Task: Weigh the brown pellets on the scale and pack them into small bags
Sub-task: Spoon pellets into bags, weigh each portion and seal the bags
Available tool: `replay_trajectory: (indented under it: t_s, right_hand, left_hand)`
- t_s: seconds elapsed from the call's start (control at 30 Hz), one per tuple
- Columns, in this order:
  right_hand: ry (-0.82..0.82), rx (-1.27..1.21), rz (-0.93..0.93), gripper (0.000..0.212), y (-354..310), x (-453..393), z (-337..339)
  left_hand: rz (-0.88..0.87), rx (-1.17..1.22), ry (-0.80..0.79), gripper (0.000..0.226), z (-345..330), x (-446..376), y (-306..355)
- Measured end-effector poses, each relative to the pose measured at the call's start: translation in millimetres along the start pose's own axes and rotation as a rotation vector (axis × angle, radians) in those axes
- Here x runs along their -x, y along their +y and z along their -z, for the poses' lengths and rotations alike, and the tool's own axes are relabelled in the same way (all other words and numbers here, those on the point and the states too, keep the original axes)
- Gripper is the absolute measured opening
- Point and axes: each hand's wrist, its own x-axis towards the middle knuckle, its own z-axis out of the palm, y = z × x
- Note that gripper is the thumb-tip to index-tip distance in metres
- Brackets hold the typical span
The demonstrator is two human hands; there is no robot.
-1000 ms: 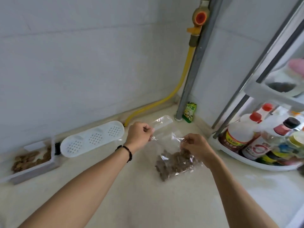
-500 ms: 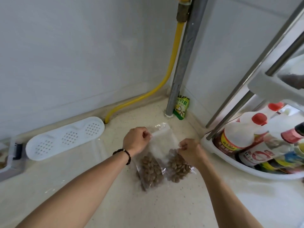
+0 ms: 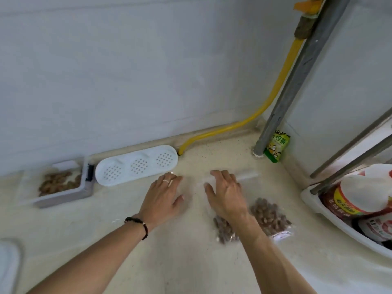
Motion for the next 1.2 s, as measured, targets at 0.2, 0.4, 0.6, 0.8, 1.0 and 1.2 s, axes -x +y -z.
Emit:
replay_trajectory:
  t_s: [0.2,0.4,0.6,0.8,1.0,1.2]
  right_hand:
    - [-0.169,0.075,0.097,0.049,-59.9,-7.3,-64.4]
    - [-0.194,0.18,-0.024,0.062,-82.7,-15.4,-99.1]
    - [-0.177,0.087,-0.085,0.027,-86.1,-21.4,-107.5]
    - [0.02,-0.04,-0.034,0.015,-82.9,-12.9,-97.7]
    - [-0.014,-0.341,0.085,0.012,-109.1,-4.1,-55.9]
    - [0.045,-0.637,0.004,0.016,-171.6,27.3,-18.9]
  left_hand:
    - [0.337,-0.017,-0.228,0.099,9.0,56.9,-71.7]
    - [0.348,0.003,-0.198,0.066,11.9,67.8,-86.0]
    - [0.333,0.037,-0.183,0.055,7.2,69.4,-91.2]
    - [0.324,0.112,-0.08,0.07,21.6,74.8,-90.1]
    - [0.354,0.325,0.087,0.069,66.6,72.7,-94.0]
    - [0.292,0.542,0.107,0.038,114.0,101.3,-115.4]
